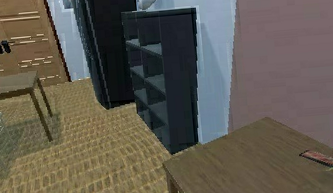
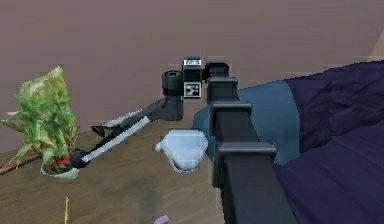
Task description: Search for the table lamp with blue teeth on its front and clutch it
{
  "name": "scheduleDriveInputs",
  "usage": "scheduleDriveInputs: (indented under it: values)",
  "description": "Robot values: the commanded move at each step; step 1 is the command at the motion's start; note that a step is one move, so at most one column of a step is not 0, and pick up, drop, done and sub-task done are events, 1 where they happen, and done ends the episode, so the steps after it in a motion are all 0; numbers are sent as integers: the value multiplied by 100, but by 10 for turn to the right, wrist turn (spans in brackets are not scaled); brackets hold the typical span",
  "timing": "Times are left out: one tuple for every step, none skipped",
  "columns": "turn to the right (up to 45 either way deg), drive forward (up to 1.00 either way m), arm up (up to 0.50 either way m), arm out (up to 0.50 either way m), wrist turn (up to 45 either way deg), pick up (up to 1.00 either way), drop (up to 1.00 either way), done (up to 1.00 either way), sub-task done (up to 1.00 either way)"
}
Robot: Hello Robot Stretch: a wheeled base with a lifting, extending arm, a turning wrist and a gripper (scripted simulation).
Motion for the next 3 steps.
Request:
scheduleDriveInputs:
  values:
    - [0, 0, 0, 0, 450, 0, 0, 0, 0]
    - [0, 0, 0, 0, 390, 0, 0, 0, 0]
    - [0, 0, -26, 0, 0, 0, 0, 0, 0]
